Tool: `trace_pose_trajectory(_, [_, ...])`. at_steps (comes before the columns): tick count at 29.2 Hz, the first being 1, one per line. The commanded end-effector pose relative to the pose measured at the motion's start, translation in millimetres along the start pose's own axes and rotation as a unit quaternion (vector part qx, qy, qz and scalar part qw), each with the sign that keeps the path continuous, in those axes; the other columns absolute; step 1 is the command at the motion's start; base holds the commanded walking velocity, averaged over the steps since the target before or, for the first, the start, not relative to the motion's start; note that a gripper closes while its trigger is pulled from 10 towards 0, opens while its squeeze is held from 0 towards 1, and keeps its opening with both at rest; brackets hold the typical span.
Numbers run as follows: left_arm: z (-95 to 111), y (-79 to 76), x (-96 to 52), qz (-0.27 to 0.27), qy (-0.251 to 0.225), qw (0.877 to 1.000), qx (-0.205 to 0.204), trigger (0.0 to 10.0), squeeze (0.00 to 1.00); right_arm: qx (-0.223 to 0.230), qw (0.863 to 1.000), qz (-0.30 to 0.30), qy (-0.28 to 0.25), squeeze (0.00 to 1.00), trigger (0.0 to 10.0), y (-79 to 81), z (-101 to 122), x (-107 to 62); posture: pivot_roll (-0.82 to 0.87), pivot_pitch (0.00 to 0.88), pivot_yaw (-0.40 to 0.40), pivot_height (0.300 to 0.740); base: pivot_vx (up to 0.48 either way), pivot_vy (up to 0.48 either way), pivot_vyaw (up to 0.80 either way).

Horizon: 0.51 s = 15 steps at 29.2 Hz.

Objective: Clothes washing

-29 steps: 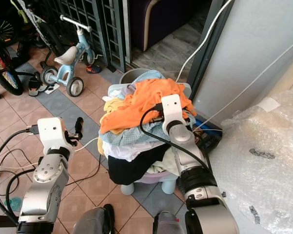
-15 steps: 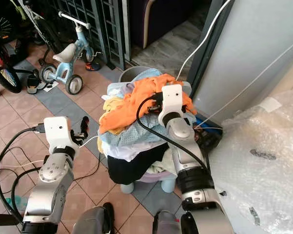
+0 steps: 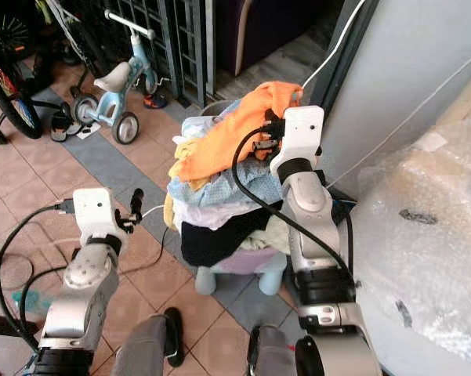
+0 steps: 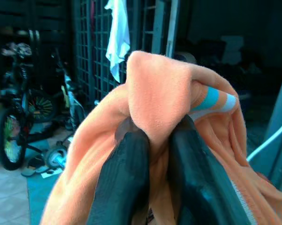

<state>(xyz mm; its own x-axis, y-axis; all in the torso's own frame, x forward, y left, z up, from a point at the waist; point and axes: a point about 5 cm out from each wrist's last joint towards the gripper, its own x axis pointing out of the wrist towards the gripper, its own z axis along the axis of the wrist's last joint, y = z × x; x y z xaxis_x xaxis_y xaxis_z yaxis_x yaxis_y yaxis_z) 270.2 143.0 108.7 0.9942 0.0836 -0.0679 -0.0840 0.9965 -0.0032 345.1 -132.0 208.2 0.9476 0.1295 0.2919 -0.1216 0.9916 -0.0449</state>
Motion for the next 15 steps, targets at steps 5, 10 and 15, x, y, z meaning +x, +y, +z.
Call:
trace_pose_trajectory(5, [-1, -0.4, 2.1, -0.021, 0.001, 1.000, 0.000, 10.0, 0.00, -0.028, 0.999, -0.018, -0.023, 0.00, 0.7, -3.2, 10, 1.9, 0.00, 0.097, -0.001, 0.740, 0.109, -0.112, 0.00])
trace_pose_trajectory(10, [-1, -0.3, 2.7, -0.021, 0.001, 1.000, -0.001, 10.0, 0.00, -0.044, 0.998, -0.026, -0.026, 0.00, 10.0, -7.4, 12, 4.5, 0.00, 0.102, 0.003, 0.740, 0.275, -0.305, 0.00])
trace_pose_trajectory(15, [-1, -0.5, 3.1, -0.025, 0.001, 1.000, -0.003, 10.0, 0.00, -0.073, 0.994, -0.070, -0.038, 0.00, 10.0, -26.2, 21, 10.7, -0.01, 0.105, 0.008, 0.740, 0.286, -0.361, -0.39])
